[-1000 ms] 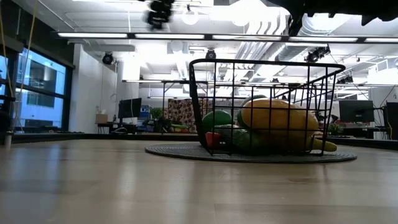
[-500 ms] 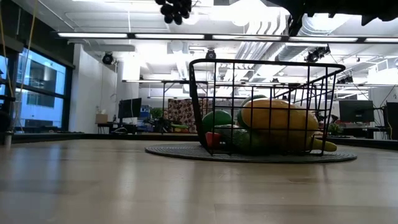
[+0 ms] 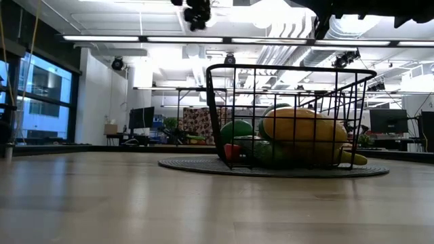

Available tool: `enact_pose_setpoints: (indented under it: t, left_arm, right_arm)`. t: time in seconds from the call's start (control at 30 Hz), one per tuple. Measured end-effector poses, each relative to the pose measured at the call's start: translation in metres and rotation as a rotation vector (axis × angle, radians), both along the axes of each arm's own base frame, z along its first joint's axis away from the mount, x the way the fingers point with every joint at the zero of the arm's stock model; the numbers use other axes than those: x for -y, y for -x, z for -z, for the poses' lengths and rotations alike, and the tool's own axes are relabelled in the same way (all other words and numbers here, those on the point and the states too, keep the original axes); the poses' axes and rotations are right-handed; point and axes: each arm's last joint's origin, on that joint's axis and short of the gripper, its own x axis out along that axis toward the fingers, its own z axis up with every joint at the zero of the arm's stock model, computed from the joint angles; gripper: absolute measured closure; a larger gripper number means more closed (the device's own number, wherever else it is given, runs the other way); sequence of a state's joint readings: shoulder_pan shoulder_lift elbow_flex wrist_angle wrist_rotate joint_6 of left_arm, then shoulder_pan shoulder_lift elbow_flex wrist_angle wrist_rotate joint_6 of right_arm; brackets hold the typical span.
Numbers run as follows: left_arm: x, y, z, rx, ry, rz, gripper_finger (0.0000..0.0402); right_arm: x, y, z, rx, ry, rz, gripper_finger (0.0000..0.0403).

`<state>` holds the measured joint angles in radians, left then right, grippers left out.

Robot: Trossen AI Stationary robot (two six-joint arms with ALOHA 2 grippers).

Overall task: Build produce basket
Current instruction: Put the black grapes into the black wire basket

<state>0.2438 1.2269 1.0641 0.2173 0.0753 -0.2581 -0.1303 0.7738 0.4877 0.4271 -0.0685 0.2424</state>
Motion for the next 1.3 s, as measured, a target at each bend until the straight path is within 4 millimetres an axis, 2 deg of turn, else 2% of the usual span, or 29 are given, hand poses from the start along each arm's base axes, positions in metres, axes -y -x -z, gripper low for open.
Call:
enact_pose_setpoints:
  t: [0.17,0.43,0.67,0.93,1.3]
  left_arm:
    - [0.002,-0.021,0.007,0.009,0.026,0.027,0.0401]
    - [0.022,-0.075,0.020,-0.067,0.045,0.151,0.0401]
    - [0.040,-0.102,0.046,-0.144,0.138,0.227,0.0401]
    - [0.043,-0.119,0.076,-0.232,0.195,0.161,0.0401]
    - [0.052,-0.115,0.102,-0.447,0.215,0.087,0.0401]
  right_arm:
    - [0.000,0.000,0.000,-0.004,-0.001,0.000,0.0403]
    - [0.000,0.000,0.002,-0.019,0.038,0.005,0.0403]
    - [0.000,0.000,0.002,-0.022,0.063,0.021,0.0403]
    - [0.000,0.000,0.002,-0.027,0.063,0.016,0.0403]
    - [0.000,0.000,0.005,-0.055,0.053,0.012,0.0403]
